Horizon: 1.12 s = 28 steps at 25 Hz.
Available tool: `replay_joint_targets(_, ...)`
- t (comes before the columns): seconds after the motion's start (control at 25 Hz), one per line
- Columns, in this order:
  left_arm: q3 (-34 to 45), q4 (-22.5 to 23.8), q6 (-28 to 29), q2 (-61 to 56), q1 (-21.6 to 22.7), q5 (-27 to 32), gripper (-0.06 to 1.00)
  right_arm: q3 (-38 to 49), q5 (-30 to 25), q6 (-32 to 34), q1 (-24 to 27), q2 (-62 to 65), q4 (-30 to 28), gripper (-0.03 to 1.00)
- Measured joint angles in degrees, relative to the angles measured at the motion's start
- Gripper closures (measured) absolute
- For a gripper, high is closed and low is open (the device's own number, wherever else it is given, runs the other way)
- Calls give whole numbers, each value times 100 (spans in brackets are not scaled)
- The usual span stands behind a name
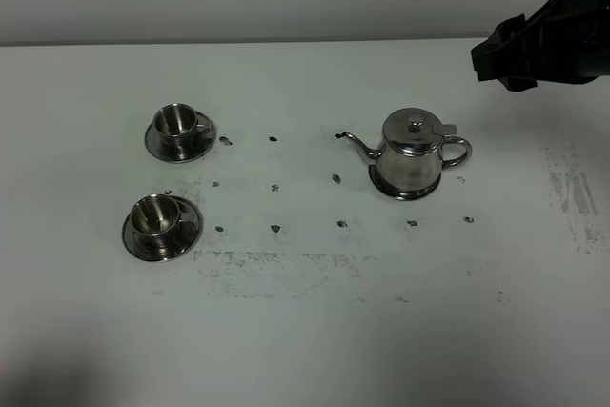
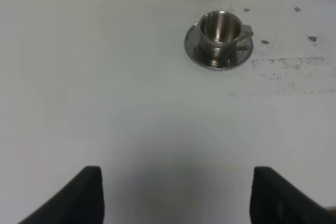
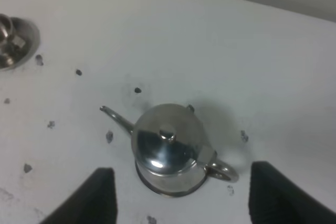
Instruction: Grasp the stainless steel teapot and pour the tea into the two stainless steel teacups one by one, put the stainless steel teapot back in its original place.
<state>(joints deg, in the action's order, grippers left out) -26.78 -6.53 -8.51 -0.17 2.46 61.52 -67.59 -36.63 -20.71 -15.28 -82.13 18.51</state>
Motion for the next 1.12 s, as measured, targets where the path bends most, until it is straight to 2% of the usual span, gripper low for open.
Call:
replay_joint_targets(0.32, 0, 0, 0, 0, 0, 0, 36, 0, 20, -60, 0, -463, 50, 44)
replay_joint_targets(0.68, 0, 0, 0, 0, 0, 0, 36, 0, 453, -184, 0, -578, 166, 45)
replay_joint_targets(1.0, 0, 0, 0, 0, 0, 0, 36, 0, 1412, -175, 0, -887, 171, 45)
replay_joint_targets(1.12, 0, 0, 0, 0, 0, 0, 36, 0, 1807, 127, 0, -1196, 29, 45)
